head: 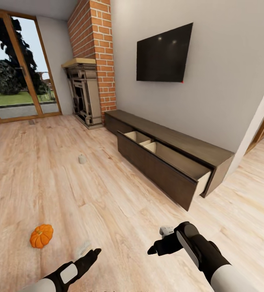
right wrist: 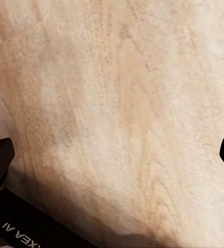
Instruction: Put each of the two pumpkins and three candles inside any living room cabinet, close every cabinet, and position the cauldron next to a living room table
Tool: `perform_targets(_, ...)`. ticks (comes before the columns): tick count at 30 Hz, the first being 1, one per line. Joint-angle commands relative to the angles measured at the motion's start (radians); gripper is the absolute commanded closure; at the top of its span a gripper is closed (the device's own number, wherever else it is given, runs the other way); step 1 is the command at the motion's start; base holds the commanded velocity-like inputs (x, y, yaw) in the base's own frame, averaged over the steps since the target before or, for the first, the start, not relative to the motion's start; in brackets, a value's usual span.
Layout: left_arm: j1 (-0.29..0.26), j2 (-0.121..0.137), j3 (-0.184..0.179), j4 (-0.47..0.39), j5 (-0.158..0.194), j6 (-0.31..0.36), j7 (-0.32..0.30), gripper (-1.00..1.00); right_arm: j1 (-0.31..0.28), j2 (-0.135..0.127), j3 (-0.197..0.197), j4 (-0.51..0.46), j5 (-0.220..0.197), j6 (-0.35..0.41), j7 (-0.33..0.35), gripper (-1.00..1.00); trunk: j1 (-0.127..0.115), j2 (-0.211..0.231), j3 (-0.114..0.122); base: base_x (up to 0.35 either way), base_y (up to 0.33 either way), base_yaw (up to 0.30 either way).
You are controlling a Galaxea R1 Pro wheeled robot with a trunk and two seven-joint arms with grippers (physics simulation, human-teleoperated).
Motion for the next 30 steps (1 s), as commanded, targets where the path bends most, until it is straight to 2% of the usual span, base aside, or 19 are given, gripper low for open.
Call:
perform_targets(1,0.000,0.000,0.008,0.000,0.002,0.001,-0.002,-1.00,0.000,-0.001,0.003,-0.001,-0.005,0.003,-0.002,-1.00,0.000,0.000,-0.002,-0.012,-0.014,0.258)
perform_targets(6,-0.001,-0.001,0.008,0.013,0.002,-0.044,-0.003,-1.00,0.000,-0.001,0.003,-0.001,-0.004,0.001,-0.002,-1.00,0.000,0.000,-0.005,-0.005,-0.005,0.262)
perform_targets(12,0.000,-0.001,0.009,0.020,0.003,-0.055,-0.002,-1.00,0.000,-0.001,0.007,-0.001,-0.004,0.000,-0.002,-1.00,0.000,0.000,-0.004,0.000,0.000,0.277)
perform_targets(15,0.000,-0.001,0.009,0.021,0.003,-0.055,-0.002,-1.00,0.000,-0.001,0.030,-0.001,-0.005,0.000,-0.002,-1.00,0.000,0.000,-0.001,0.000,0.000,0.254)
perform_targets(18,-0.001,-0.001,0.009,0.022,0.003,-0.056,-0.002,-1.00,0.000,-0.001,0.087,-0.001,-0.006,-0.001,-0.002,-1.00,0.000,0.000,0.001,0.000,0.000,0.244)
perform_targets(19,-0.001,-0.001,0.009,0.023,0.003,-0.056,-0.002,-1.00,0.000,-0.001,0.095,-0.001,-0.006,-0.002,-0.002,-1.00,0.000,0.000,0.002,0.000,0.000,0.241)
perform_targets(30,-0.001,-0.001,0.009,0.025,0.003,-0.056,-0.002,-1.00,0.000,-0.001,0.109,-0.001,-0.006,-0.021,-0.002,-1.00,0.000,0.000,0.012,0.000,0.000,0.239)
